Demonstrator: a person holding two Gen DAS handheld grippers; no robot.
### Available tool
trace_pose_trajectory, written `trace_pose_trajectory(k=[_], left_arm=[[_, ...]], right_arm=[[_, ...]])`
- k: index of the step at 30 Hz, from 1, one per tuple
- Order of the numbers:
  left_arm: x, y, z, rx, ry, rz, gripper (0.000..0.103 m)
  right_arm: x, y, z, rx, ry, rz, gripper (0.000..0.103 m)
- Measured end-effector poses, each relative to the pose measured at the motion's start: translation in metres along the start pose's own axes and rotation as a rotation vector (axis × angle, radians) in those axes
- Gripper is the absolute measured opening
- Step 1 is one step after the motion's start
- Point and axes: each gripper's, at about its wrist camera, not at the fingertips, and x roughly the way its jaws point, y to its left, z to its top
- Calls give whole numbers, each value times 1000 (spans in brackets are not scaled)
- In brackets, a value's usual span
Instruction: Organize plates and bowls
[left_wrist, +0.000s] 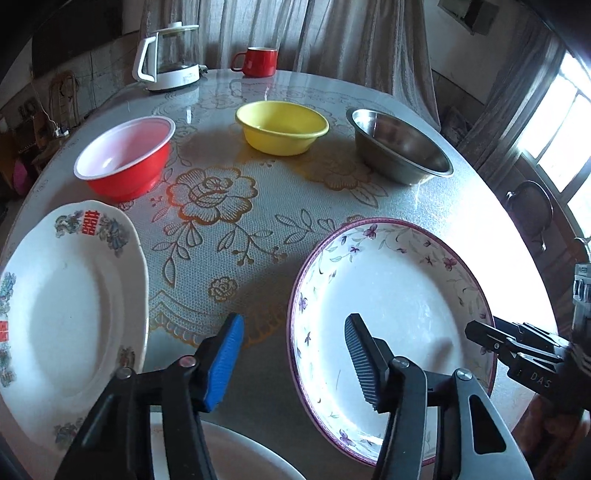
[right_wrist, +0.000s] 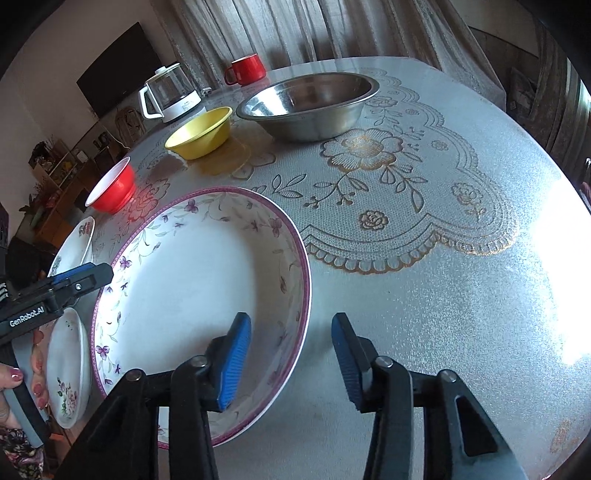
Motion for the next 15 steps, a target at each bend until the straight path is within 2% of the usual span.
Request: trace_pose_trajectory(k=[3, 5, 8, 12, 15], left_arm=[[4, -4, 0, 29, 24, 6, 40], [6, -7, 0, 55, 36, 12, 36], [15, -8, -1, 72, 81, 9, 20], [17, -7, -1, 59, 99, -1, 19], [16, -8, -1, 26, 100, 6, 19]], right_arm=[[2, 2, 1, -5, 13, 17, 36], [3, 4, 3, -21, 20, 14, 30], [5, 7, 4, -36, 26, -4, 29], [5, 5, 4, -40, 19, -14, 22], [5, 2, 4, -35, 12, 4, 21]])
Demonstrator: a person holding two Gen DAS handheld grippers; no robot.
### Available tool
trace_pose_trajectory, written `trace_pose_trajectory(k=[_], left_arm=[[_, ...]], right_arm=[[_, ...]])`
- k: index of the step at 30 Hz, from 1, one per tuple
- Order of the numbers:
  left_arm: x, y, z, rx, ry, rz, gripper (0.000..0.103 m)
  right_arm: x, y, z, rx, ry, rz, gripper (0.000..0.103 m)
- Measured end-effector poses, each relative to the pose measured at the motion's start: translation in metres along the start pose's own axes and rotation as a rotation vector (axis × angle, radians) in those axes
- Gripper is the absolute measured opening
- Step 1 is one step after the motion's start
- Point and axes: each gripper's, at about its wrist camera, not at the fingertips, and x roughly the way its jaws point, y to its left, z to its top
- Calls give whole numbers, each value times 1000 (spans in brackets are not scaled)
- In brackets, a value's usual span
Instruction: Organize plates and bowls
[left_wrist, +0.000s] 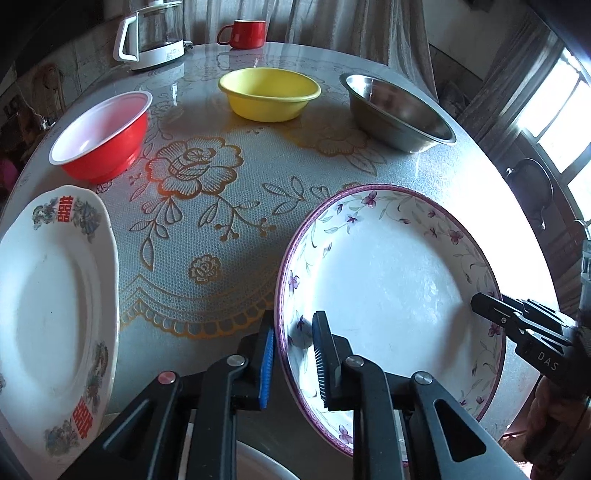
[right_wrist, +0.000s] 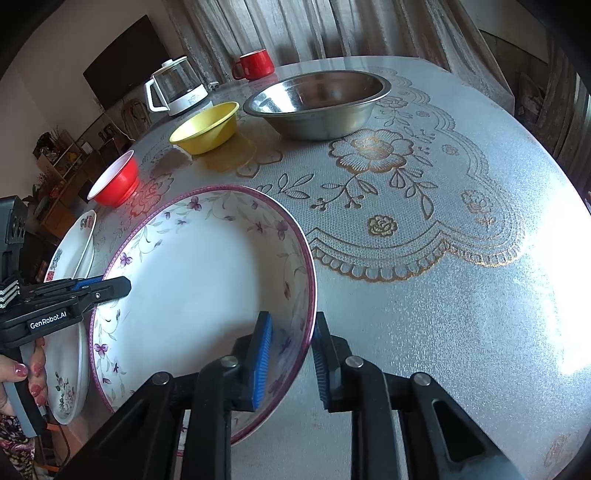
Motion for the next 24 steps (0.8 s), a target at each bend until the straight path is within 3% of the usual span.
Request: trace_pose_trajectory(k=[10, 18, 24], left_arm=[[4, -16, 5, -72, -8, -10, 20], [13, -48, 12, -86, -9, -33, 31], [12, -39, 11, -135, -24, -56, 31]], right_arm=[[5, -14, 17, 33, -22, -3, 21], [6, -45, 37, 56, -19, -23, 21], [4, -46, 34, 42, -18, -17, 21]])
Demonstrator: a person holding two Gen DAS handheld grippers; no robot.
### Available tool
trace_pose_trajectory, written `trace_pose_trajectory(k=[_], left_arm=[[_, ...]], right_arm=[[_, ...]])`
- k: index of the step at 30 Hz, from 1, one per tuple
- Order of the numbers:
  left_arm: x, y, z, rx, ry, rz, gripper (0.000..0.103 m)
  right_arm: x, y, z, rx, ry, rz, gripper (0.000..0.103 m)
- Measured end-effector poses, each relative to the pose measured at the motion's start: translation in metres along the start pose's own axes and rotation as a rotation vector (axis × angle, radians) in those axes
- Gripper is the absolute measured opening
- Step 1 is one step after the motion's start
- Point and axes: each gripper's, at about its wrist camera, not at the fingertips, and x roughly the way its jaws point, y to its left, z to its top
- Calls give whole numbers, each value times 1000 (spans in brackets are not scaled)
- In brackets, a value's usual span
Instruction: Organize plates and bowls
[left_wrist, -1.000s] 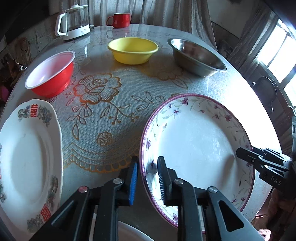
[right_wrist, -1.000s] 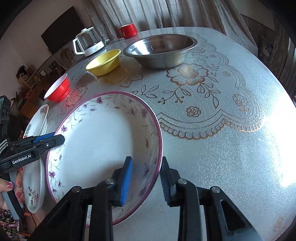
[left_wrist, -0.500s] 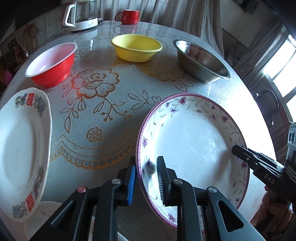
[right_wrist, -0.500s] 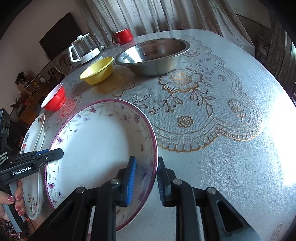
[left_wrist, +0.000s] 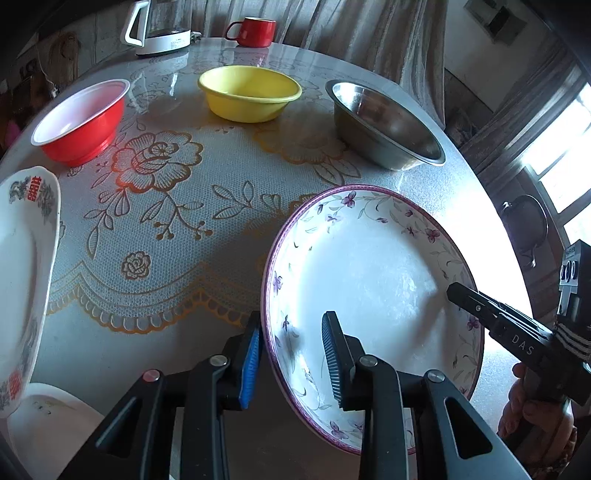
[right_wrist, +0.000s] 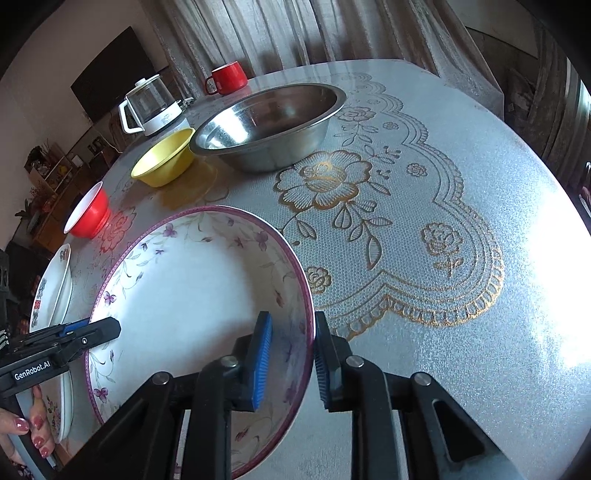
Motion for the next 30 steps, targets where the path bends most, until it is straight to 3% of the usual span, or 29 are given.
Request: trace_pose_trajectory(k=[13, 24, 30], left_arm=[[-10, 16, -4, -20, -18, 36, 36], [-26, 20, -40, -10, -39, 27, 40], [-45, 28, -47, -1, -87, -12, 41]], right_arm=[[13, 23, 8, -15, 15, 26, 21], [-10, 29, -38, -4, 13, 42, 21], [-18, 26, -45, 81, -21, 66, 30]])
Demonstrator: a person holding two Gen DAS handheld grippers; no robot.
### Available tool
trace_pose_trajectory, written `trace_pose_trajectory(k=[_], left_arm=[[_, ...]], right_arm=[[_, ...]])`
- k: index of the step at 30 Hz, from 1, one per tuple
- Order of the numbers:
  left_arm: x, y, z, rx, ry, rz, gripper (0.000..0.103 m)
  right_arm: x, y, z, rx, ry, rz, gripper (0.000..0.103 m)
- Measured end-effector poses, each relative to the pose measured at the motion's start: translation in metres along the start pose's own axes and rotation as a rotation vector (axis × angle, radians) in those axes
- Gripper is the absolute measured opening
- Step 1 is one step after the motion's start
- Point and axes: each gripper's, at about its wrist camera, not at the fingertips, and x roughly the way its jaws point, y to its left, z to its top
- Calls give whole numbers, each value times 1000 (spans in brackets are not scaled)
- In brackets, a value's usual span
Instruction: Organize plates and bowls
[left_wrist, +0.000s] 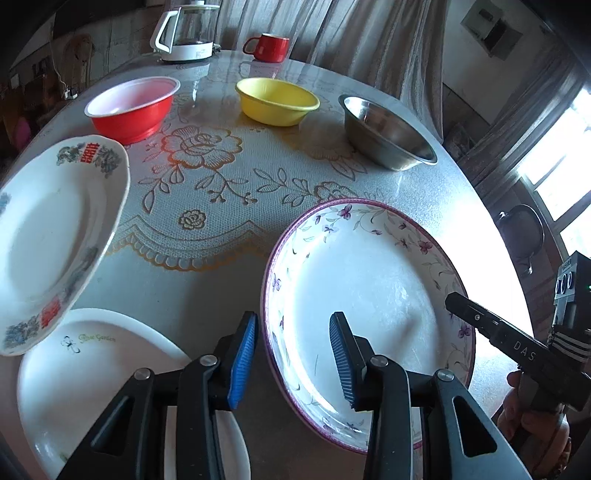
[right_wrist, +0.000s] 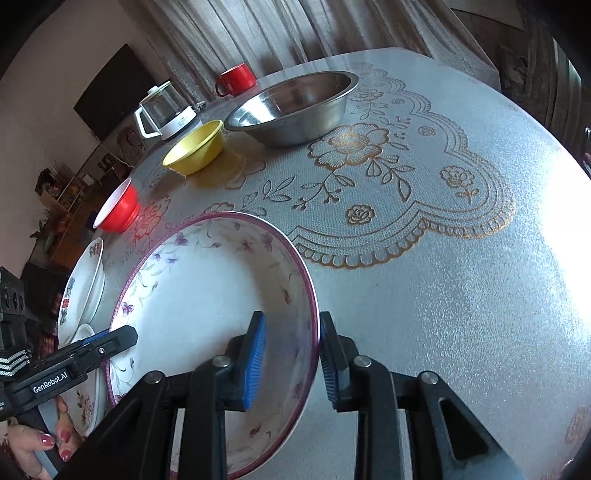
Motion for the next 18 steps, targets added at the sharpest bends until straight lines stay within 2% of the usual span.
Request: trace_pose_trajectory(k=[1, 3, 5, 6, 7, 10, 13, 18], left_arm=[[-8, 0, 0, 10, -21, 1, 44], [-26, 2, -3, 29, -62, 7, 49], [-45, 8, -6, 40, -109, 1, 61], [-55, 12, -9, 39, -135, 10, 70], [-66, 18, -11, 36, -164, 23, 79], [-95, 41, -17, 14, -243, 72, 90], [-118, 69, -18, -14, -291, 151, 100], [-146, 124, -18, -92, -359, 263, 103]], right_arm=[[-6, 2, -2, -6, -25, -28, 35], [-20, 7, -4, -35, -84, -101, 38], [-35, 12, -4, -58, -139, -154, 41], [-44, 15, -5, -65, -164, -163, 41], [-51, 18, -5, -70, -187, -160, 41], [-69, 29, -3, -89, -231, -121, 41], [-73, 49, 1, -122, -229, -67, 41], [-65, 92, 1, -206, -207, -19, 42]])
